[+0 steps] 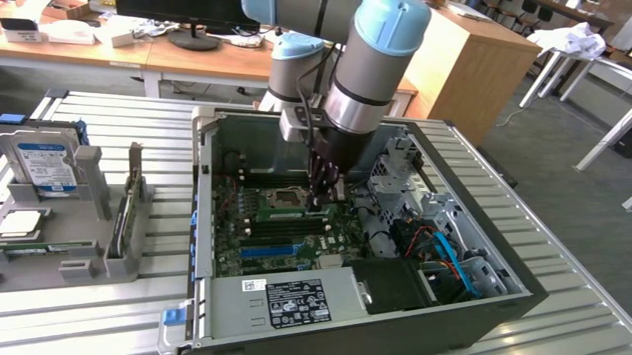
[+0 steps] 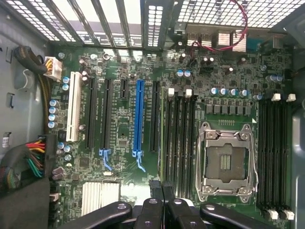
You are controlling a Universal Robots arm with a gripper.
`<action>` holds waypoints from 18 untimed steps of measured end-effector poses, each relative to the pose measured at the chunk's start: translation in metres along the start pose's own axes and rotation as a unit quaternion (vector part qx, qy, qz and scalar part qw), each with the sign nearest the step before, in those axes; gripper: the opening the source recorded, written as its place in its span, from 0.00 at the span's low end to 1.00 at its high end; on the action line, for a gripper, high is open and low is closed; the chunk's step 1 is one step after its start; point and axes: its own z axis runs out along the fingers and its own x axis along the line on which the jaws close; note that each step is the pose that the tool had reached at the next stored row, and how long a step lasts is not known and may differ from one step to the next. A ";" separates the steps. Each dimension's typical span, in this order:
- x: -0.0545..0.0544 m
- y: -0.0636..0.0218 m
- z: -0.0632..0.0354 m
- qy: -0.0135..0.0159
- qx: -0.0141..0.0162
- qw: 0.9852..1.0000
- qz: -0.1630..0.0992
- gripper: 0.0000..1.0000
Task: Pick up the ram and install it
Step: 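Insert the ram into the slot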
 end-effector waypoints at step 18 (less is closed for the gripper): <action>-0.014 -0.0009 0.0075 0.000 0.000 1.000 0.000 0.12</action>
